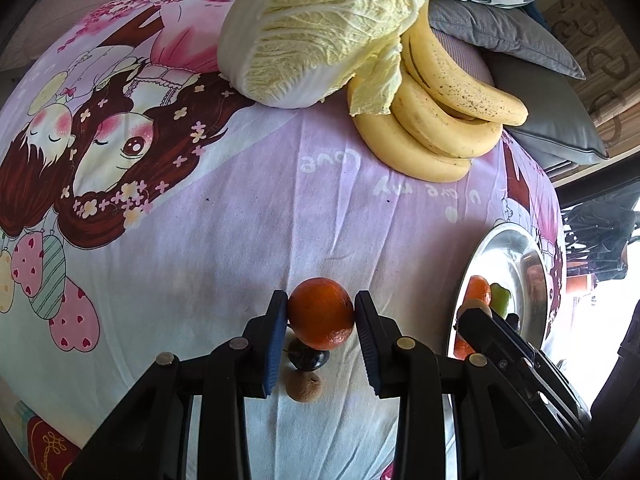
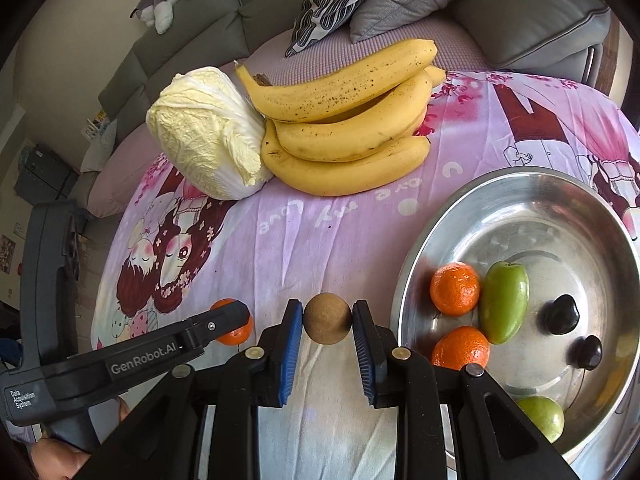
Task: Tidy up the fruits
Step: 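Carry the mandarin and brown fruit over the steel bowl with both tools, then lower both fruits into the bowl and open both tools, then withdraw both open tools from the bowl toward the remaining dark cherry, then lower both open tools around the dark cherry and brown fruit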
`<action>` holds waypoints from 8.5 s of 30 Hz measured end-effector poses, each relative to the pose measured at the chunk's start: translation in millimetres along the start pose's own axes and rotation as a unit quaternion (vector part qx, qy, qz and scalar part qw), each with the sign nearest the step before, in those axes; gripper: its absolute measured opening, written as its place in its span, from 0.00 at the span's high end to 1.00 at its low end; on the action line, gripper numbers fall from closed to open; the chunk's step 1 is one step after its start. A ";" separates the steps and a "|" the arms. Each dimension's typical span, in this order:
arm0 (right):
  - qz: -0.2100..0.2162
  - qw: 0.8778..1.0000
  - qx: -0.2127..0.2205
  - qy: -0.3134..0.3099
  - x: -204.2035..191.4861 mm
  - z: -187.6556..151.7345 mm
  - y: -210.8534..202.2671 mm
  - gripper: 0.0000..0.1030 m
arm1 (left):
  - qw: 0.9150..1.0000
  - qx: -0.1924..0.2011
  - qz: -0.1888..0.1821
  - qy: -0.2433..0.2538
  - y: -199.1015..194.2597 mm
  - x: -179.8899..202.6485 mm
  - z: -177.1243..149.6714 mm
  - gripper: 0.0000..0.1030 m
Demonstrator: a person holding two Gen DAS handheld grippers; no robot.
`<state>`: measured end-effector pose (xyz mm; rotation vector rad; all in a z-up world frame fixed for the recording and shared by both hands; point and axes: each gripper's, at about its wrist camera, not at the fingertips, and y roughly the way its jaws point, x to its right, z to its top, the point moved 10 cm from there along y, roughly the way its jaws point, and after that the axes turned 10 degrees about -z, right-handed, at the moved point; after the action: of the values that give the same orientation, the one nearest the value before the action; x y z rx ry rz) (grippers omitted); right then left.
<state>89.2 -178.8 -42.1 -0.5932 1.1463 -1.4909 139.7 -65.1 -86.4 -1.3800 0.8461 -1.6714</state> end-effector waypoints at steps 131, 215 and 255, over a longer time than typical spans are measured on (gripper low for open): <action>-0.152 0.982 -0.068 0.086 128.2 -20.1 18.1 0.00 | 0.996 -0.032 0.060 0.051 55.3 2.9 -18.0 0.07; -0.097 0.984 -0.119 -0.087 -41.2 -78.4 74.2 0.00 | 0.997 -0.013 0.048 -0.053 -33.9 -138.1 -56.0 0.07; -0.101 0.979 -0.075 -0.159 -92.4 -103.0 74.6 0.62 | 0.999 -0.030 0.017 -0.029 -30.3 -121.7 -60.0 0.07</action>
<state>59.7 -51.7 -129.8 -1.0396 0.9740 -1.4215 87.3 57.3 -126.2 -1.4407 0.8871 -1.5840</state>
